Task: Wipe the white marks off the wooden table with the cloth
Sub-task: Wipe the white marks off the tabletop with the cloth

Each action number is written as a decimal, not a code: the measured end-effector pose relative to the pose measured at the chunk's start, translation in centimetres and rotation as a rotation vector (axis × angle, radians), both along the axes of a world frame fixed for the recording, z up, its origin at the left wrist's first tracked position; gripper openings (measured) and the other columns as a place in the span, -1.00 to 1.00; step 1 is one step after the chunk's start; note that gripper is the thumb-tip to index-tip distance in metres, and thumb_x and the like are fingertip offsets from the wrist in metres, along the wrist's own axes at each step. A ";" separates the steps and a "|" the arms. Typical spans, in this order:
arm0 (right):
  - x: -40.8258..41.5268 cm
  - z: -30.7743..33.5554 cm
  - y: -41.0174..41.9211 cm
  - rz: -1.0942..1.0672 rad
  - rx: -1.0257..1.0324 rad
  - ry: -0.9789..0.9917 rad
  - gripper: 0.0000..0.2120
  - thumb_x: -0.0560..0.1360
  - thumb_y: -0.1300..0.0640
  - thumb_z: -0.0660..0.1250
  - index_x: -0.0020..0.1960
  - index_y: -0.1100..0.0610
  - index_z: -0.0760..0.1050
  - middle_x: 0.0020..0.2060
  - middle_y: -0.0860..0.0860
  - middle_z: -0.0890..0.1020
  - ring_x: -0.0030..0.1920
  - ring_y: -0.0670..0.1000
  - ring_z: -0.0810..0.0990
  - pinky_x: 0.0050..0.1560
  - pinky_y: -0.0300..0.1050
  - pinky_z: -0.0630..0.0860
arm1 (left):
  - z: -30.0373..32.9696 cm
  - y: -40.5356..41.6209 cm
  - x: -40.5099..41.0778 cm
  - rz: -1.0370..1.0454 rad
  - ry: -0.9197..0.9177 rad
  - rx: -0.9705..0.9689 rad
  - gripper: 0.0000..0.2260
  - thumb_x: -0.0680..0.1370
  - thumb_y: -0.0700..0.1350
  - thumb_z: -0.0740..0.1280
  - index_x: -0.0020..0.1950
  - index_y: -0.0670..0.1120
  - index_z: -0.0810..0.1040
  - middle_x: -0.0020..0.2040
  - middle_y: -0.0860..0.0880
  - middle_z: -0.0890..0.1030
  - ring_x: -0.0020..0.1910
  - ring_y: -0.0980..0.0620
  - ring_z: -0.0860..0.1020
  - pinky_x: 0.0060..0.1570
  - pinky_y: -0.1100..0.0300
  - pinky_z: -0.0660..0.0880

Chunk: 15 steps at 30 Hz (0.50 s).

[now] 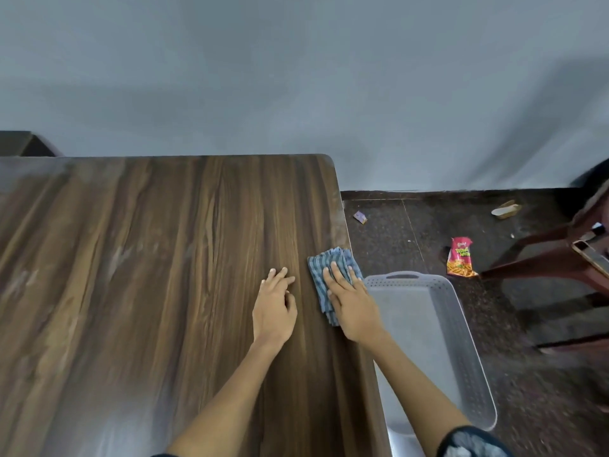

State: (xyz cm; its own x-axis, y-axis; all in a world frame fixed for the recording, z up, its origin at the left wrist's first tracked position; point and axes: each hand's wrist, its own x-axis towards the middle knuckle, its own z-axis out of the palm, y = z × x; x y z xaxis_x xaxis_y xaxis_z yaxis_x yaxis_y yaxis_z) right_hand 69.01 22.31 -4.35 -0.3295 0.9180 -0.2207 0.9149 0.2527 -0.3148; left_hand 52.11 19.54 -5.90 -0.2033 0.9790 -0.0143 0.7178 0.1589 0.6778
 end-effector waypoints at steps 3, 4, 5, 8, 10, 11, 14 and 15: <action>-1.0 -0.1 5.6 0.007 0.044 0.009 -0.56 0.66 0.04 -0.09 0.53 -0.03 -0.01 0.53 -0.09 0.02 0.54 0.05 -0.11 0.51 -0.10 -0.06 | 0.1 4.1 -0.2 -0.023 0.046 -0.011 -0.68 0.58 -0.20 0.15 0.32 -0.03 0.45 0.43 0.07 0.34 0.48 0.14 0.12 0.45 0.23 0.01; -1.4 -0.2 7.5 0.010 0.051 0.010 -0.56 0.66 0.04 -0.08 0.53 -0.02 0.00 0.54 -0.08 0.03 0.54 0.06 -0.10 0.51 -0.09 -0.05 | 0.1 5.6 -0.4 -0.032 0.065 -0.013 -0.67 0.59 -0.18 0.15 0.34 -0.02 0.43 0.44 0.07 0.33 0.48 0.14 0.12 0.43 0.24 0.00; -1.7 -0.3 9.6 0.014 0.057 0.015 -0.56 0.67 0.05 -0.08 0.53 0.00 0.01 0.54 -0.06 0.03 0.54 0.07 -0.09 0.51 -0.08 -0.05 | 0.2 7.2 -0.5 -0.043 0.085 -0.013 -0.67 0.59 -0.17 0.14 0.35 -0.02 0.42 0.45 0.07 0.32 0.48 0.14 0.12 0.43 0.24 0.01; -2.5 -0.6 15.6 0.037 0.073 0.008 -0.55 0.67 0.08 -0.09 0.54 0.06 0.01 0.54 0.00 0.02 0.54 0.08 -0.07 0.52 -0.02 -0.05 | 0.2 10.7 -0.9 -0.070 0.150 -0.009 -0.66 0.61 -0.13 0.12 0.39 -0.02 0.37 0.45 0.06 0.30 0.47 0.14 0.15 0.43 0.24 0.02; -3.2 -1.0 19.5 0.066 0.109 -0.038 -0.55 0.67 0.10 -0.10 0.54 0.11 -0.03 0.54 0.05 0.01 0.54 0.07 -0.06 0.53 -0.03 -0.11 | -0.2 11.7 -0.9 -0.074 0.191 0.008 -0.66 0.61 -0.11 0.11 0.39 -0.01 0.38 0.45 0.06 0.32 0.46 0.14 0.17 0.43 0.25 0.00; -3.5 -1.2 21.3 0.072 0.132 -0.047 -0.54 0.67 0.11 -0.10 0.54 0.13 -0.04 0.54 0.07 0.01 0.54 0.08 -0.06 0.53 -0.05 -0.16 | -0.4 11.9 -0.9 -0.073 0.208 0.019 -0.66 0.61 -0.10 0.11 0.38 -0.02 0.39 0.44 0.06 0.34 0.46 0.13 0.19 0.43 0.25 -0.01; -4.4 -1.6 26.1 0.080 0.194 -0.038 -0.54 0.66 0.15 -0.08 0.53 0.19 -0.03 0.53 0.12 0.04 0.54 0.08 -0.05 0.46 -0.14 -0.28 | -1.2 11.7 -0.7 -0.065 0.218 0.053 -0.68 0.59 -0.13 0.15 0.34 -0.05 0.44 0.39 0.03 0.41 0.43 0.13 0.23 0.42 0.20 0.03; -4.7 -1.7 27.6 0.093 0.205 -0.046 -0.54 0.66 0.16 -0.07 0.53 0.21 -0.03 0.53 0.13 0.05 0.54 0.06 -0.05 0.46 -0.14 -0.28 | -1.4 11.6 -0.6 -0.061 0.218 0.061 -0.68 0.57 -0.15 0.18 0.32 -0.05 0.46 0.37 0.03 0.43 0.42 0.14 0.24 0.41 0.17 0.05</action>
State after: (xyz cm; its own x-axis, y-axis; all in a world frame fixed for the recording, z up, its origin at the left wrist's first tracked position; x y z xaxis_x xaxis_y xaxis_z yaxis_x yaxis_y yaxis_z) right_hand 64.30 49.87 -6.01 -0.4085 0.9114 -0.0496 0.8970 0.3908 -0.2064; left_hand 51.48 31.16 -7.32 -0.1354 0.9873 0.0835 0.8555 0.0740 0.5125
